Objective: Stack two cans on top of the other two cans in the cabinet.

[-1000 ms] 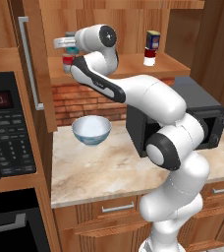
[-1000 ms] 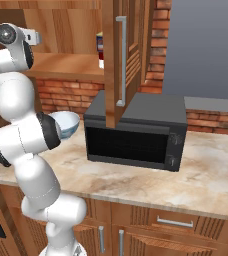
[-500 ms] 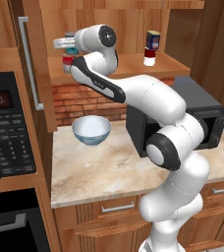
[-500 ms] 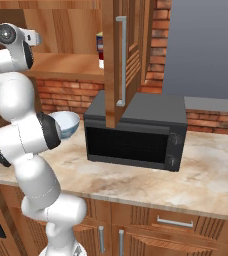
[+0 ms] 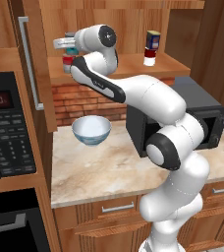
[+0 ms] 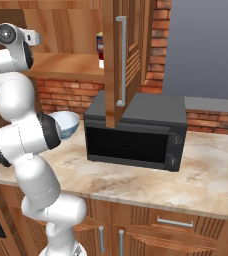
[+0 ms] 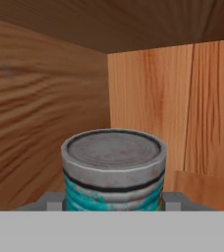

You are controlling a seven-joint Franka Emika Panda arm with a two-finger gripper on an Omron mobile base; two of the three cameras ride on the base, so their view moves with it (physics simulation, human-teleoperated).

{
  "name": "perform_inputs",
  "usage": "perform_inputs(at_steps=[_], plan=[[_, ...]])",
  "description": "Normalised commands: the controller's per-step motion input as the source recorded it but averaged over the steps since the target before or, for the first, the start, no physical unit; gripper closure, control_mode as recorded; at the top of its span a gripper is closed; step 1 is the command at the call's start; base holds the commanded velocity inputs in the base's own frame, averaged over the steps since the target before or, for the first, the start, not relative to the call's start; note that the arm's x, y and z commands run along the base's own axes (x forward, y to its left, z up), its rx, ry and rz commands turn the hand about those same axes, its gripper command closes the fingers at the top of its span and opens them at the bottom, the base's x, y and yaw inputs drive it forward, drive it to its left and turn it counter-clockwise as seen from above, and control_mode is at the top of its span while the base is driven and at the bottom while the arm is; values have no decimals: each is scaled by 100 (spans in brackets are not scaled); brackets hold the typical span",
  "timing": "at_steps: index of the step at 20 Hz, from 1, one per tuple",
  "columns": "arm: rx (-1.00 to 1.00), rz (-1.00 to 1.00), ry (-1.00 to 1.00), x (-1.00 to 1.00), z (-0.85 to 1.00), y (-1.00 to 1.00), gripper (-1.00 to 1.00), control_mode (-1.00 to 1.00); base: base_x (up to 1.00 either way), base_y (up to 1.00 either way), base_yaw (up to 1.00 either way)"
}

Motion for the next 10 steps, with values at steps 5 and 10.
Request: perform_inputs(at_steps=[5,10], plan=[[0,0,0,0,0,0,-100,-100,0,0,0],[0,0,0,0,0,0,-100,-100,0,0,0]])
